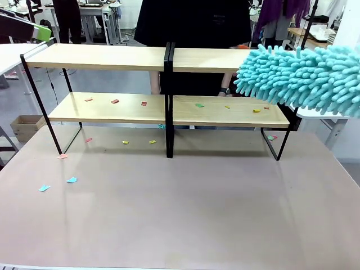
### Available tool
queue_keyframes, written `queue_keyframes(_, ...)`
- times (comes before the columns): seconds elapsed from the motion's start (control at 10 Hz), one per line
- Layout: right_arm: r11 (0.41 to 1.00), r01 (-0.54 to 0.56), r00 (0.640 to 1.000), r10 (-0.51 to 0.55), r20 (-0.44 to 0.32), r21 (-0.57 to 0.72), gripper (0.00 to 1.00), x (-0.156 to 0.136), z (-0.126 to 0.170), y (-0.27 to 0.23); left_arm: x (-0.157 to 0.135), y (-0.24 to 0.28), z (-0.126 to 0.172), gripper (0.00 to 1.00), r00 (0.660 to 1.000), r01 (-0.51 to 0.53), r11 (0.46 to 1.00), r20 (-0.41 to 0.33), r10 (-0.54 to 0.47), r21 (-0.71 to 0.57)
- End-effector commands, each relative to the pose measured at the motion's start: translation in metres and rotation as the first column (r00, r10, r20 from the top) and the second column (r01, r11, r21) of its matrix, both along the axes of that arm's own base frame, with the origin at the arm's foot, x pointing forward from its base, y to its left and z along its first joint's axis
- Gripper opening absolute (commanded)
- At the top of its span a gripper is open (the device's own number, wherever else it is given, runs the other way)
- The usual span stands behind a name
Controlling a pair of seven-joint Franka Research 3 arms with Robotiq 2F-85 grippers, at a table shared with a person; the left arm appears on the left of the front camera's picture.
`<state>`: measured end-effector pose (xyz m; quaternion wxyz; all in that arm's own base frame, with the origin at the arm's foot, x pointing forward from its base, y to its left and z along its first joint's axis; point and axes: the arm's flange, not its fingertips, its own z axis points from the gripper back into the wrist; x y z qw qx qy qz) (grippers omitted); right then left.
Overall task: Clean the shelves.
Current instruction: Clean another randomly selected level of the Shelf with the Duster.
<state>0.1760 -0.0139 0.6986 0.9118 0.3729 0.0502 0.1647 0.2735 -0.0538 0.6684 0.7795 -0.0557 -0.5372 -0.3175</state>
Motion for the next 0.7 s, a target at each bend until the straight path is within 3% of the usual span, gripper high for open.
queue_keyframes(0.0,1.0,0.006,1.0,-0.006,-0.01,0.024,0.12,-0.0045,0.0047,-0.0022,0.0004,0.0007,-0.0026,1.0,1.0,0.001,1.0,-0.002,-0.001,-0.002)
queue_keyframes(0.6,1.0,0.006,1.0,-0.006,-0.01,0.024,0.12,-0.0045,0.0047,-0.0022,0.0004,0.0007,-0.0026,1.0,1.0,0.001,1.0,-0.002,-0.001,-0.002)
